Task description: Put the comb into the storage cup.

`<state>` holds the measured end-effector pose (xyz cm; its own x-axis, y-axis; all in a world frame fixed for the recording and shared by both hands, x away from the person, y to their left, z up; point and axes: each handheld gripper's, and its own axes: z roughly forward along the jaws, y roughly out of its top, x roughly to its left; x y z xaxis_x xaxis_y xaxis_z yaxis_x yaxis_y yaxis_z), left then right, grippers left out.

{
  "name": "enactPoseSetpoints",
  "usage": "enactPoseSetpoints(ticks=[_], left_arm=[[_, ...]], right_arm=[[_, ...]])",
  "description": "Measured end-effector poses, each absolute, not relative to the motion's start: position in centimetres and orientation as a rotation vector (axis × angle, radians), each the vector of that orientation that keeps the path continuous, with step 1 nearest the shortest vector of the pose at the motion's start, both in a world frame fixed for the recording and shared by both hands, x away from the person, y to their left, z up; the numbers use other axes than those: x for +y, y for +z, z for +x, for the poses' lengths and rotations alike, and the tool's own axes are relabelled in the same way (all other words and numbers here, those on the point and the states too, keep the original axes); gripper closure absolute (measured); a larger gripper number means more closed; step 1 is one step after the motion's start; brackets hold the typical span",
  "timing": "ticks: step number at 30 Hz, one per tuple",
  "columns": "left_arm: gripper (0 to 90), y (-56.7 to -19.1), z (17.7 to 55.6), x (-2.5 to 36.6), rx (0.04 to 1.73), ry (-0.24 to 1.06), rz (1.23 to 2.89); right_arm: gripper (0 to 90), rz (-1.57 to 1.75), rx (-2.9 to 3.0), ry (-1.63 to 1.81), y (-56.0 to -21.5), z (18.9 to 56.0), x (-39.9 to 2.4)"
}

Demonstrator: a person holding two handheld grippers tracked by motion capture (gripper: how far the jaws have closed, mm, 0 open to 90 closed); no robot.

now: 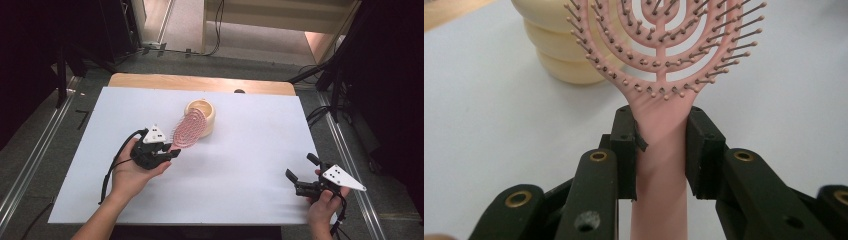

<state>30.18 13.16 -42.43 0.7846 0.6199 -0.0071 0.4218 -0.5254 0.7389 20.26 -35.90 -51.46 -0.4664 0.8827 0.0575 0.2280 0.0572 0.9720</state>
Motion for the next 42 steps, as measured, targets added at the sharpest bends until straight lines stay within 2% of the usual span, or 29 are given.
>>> enactPoseSetpoints(ticks=[42], left_arm=[[71.6, -40.9, 32.8, 12.7, 0.748, 0.359, 1.949]], right_arm=[[0.0, 1.077, 1.754, 1.483, -51.4, 20.1, -36.0]])
